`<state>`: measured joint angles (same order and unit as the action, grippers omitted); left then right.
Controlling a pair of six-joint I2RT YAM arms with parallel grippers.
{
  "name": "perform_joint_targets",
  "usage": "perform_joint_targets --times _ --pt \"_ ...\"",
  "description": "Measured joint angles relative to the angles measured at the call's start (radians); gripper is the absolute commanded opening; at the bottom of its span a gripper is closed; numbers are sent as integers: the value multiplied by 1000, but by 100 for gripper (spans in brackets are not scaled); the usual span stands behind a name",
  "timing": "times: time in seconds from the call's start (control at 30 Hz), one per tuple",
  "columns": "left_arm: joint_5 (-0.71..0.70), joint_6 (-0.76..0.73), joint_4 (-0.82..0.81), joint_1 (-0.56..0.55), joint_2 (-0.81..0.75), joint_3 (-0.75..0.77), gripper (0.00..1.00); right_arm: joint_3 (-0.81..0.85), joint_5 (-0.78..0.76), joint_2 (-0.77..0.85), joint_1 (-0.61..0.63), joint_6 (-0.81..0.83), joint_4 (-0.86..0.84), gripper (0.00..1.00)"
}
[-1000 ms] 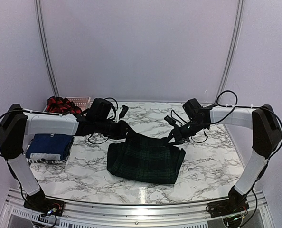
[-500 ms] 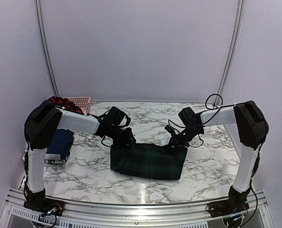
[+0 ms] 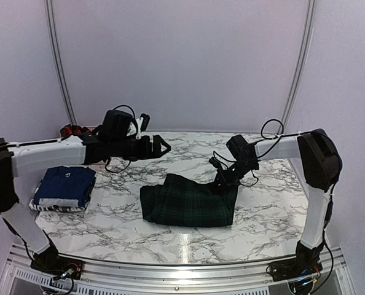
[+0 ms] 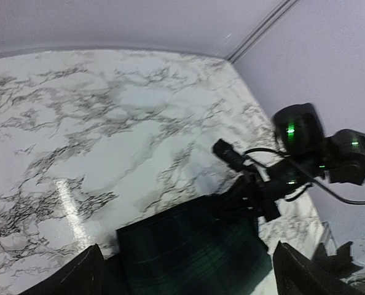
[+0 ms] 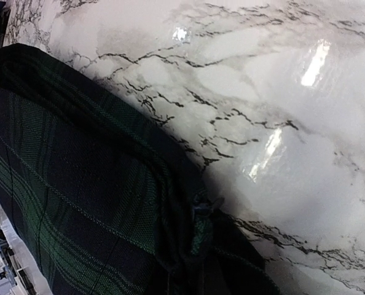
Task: Fold and stack the mixed laundry pile
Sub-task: Smooth out the square-folded skirt at the center of the board.
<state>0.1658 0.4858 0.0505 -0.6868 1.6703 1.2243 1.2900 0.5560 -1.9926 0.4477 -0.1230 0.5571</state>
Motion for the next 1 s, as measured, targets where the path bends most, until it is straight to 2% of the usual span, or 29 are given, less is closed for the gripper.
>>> perform_joint_targets --times 0.1,0.17,0.27,0.5,0.6,0.7,0.77,0.87,1.0 --pt "96 103 -171 -3 -135 -116 99 10 -16 -3 13 0 -4 0" --pt "172 161 -267 -14 -128 -156 99 21 -24 -10 22 0 -8 0" --pt "234 216 -338 -60 -17 -167 95 42 -27 -24 35 -1 -12 0" --pt "264 333 -362 -126 256 -168 66 101 -28 -68 66 -11 -23 0" --pt "263 383 -394 -109 311 -171 62 102 -28 -70 69 -18 -26 0" --pt "254 407 -401 -92 314 -171 72 102 -31 -71 73 -26 -31 0" --pt "254 402 -407 -84 304 -178 81 103 -34 -72 77 -27 -37 6" --pt "236 381 -393 -70 230 -235 97 105 -40 -72 89 -30 -43 24" --pt "160 363 -269 -45 21 -346 99 108 -70 -66 91 -34 -21 51"
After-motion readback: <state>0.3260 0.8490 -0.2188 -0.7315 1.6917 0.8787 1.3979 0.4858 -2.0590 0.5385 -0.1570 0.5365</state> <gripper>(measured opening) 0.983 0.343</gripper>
